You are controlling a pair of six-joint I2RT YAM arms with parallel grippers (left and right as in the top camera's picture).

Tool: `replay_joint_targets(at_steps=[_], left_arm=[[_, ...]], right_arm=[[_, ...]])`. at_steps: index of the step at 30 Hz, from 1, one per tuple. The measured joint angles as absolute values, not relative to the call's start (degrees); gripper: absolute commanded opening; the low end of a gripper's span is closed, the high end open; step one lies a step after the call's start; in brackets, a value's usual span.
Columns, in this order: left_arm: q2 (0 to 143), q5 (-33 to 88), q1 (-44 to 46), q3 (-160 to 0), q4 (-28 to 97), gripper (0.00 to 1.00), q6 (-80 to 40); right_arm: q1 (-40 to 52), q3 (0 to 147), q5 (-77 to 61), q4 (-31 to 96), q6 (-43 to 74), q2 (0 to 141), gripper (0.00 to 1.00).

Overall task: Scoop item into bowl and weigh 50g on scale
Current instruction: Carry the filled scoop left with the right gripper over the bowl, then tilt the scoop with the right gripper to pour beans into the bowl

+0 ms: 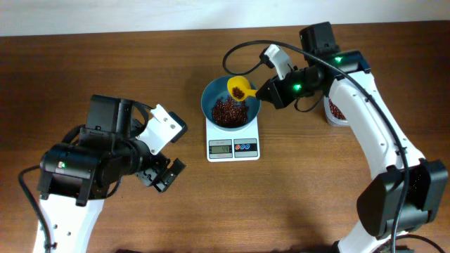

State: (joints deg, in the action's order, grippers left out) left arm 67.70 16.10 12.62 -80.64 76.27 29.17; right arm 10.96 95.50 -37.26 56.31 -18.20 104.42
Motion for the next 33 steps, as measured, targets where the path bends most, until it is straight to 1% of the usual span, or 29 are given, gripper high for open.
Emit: replay_joint_targets(at_steps=[7,14,33], left_arm=[[67.7,16.1,12.6,-80.6,76.3,0.99,29.2],[67.7,16.1,12.6,-80.6,76.3,0.99,29.2],[67.7,16.1,12.6,-80.6,76.3,0.99,29.2]], right_arm=[[11.5,96.7,-33.3,56.6,-17.2,104.4,0.04],[16.4,98.3,-26.1,57.0,-16.7,104.4,0.04],[16.6,99.6,-24.0,59.4,-15.1,104.4,0.04]])
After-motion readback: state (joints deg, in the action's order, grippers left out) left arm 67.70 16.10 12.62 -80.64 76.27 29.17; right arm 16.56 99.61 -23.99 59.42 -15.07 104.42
